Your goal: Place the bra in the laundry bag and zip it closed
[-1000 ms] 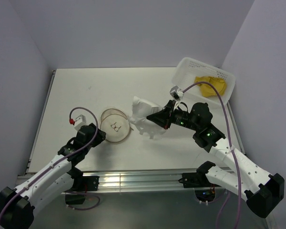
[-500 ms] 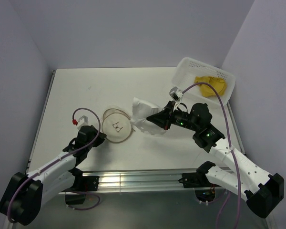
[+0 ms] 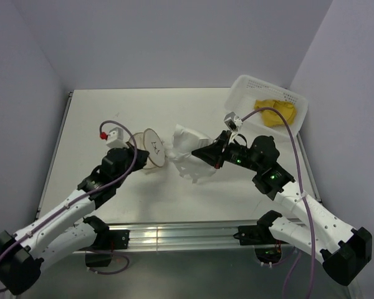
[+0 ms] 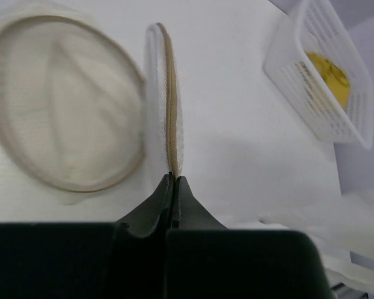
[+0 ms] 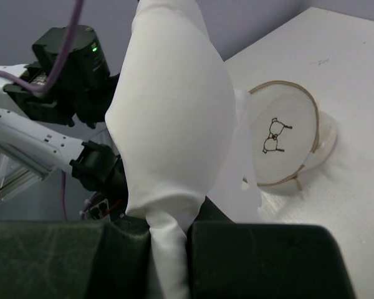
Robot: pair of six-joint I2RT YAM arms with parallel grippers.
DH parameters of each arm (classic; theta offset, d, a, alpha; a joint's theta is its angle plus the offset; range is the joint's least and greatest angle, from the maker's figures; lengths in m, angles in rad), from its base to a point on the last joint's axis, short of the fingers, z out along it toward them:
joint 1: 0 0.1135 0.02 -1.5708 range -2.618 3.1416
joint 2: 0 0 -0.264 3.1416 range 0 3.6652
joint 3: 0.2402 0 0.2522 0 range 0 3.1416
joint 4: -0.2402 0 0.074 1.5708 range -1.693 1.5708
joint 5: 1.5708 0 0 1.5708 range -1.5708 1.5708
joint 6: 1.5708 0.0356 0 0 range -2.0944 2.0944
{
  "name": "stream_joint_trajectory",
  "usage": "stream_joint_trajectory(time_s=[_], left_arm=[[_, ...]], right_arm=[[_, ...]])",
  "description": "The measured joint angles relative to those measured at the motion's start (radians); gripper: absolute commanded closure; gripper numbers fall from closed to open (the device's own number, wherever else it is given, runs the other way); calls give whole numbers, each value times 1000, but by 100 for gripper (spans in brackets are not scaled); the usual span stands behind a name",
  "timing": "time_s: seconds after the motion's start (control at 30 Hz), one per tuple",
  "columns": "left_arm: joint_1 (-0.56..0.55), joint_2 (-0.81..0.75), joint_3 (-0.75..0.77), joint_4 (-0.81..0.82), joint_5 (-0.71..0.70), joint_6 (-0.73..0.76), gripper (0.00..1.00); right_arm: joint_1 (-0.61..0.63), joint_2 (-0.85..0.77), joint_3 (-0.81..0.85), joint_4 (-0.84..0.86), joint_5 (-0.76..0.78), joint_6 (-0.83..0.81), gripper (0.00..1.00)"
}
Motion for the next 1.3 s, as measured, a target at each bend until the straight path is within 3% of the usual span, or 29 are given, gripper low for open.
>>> stream_joint_trajectory(time_s=[0.17,0.2,0.23,0.37,0.57,0.67,0.7,0.77,0.9,0.97,1.1,1.3], left_arm=[[-219,201,171,26,-114,75,96],[-241,251,196,41,-121,89,89],[-254,296,216,58,-122,103,69],[-262,460,272,86,-109,143,39],[-257,472,313,76,-102,175,38],[-215,405,312,78,-92,172,44],[-178,373,303,93,-76,161,55],[-81,312,261,129,-51,136,61],[142,253,150,162,-14,79,61],[196,253,96,160,-9,56,61],[254,293,21,169,14,36,61],[311,480,1,245,48,40,59]], right_arm=[[0,-81,-69,66,71,50,100],[0,-106,-84,71,82,59,100],[0,-134,-95,79,92,65,100],[0,-220,-101,81,132,71,100],[0,-300,-69,-14,216,34,100],[0,-329,-67,-37,258,23,100],[0,-332,-67,-40,268,21,100],[0,-325,-67,-46,282,16,100],[0,-286,-65,-63,304,7,100],[0,-275,-65,-72,316,3,100],[0,-264,-65,-89,320,2,100],[0,-250,-65,-89,320,-3,100]])
